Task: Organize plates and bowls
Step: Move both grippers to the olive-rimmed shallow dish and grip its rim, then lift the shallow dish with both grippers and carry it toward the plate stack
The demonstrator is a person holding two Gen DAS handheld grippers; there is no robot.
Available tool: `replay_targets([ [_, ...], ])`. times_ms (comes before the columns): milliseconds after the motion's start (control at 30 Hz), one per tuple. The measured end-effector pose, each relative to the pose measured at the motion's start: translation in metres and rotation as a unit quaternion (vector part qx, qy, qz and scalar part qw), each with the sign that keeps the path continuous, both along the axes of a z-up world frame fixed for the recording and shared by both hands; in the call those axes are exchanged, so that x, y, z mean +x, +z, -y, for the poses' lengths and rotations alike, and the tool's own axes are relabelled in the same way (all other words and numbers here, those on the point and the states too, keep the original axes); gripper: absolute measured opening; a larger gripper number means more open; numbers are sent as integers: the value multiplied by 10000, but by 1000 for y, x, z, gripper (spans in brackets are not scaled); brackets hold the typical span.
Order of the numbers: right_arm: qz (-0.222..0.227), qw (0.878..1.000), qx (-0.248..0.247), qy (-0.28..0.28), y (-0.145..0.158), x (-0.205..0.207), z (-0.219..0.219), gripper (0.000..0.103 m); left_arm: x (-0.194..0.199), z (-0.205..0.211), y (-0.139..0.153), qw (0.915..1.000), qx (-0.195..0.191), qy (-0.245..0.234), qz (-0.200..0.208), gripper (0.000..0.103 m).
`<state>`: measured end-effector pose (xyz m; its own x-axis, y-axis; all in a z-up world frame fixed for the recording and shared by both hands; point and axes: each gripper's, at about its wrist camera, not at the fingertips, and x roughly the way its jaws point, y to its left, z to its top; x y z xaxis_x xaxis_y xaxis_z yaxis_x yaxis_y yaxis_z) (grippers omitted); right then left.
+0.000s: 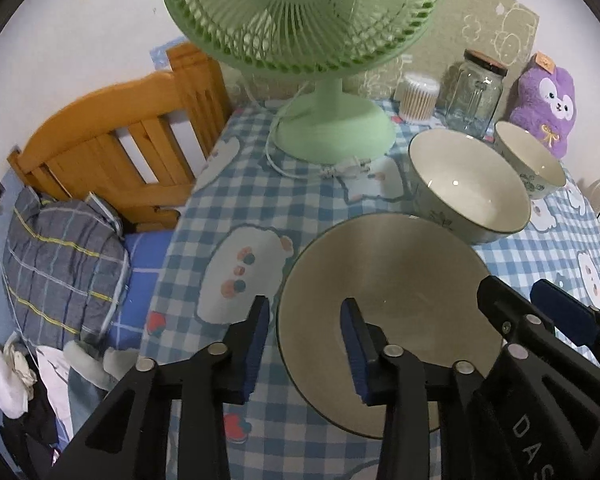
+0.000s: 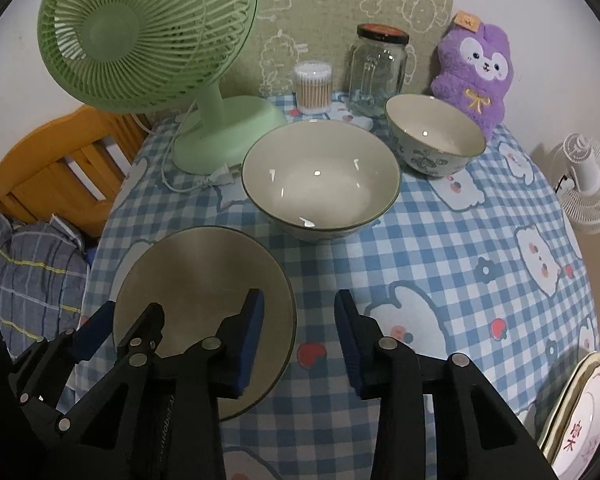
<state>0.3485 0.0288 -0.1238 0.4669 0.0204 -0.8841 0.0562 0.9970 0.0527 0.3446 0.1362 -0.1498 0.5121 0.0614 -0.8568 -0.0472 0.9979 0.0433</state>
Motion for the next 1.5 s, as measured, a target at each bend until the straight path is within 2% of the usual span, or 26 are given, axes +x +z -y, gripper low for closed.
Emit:
replay_targets([
  [100, -28, 10000, -30, -20, -4, 3, -2, 38, 2, -1, -4, 10000, 3, 3, -21, 30],
  [267, -111, 9999, -57, 1, -10, 8, -4, 19, 6, -3, -9, 10000, -13, 28, -93, 20],
  [433, -150, 9999, -25, 23, -13, 11, -7, 12, 10, -7, -12, 9999, -11, 40, -105, 14],
  [1067, -156, 9998, -137, -25, -6, -2, -8, 12, 4, -9, -11, 9997, -137, -38, -222, 13],
  [1500, -47, 9999, -144, -23, 18, -30, 14, 12, -24, 9, 12, 9998, -149, -52, -112, 13],
])
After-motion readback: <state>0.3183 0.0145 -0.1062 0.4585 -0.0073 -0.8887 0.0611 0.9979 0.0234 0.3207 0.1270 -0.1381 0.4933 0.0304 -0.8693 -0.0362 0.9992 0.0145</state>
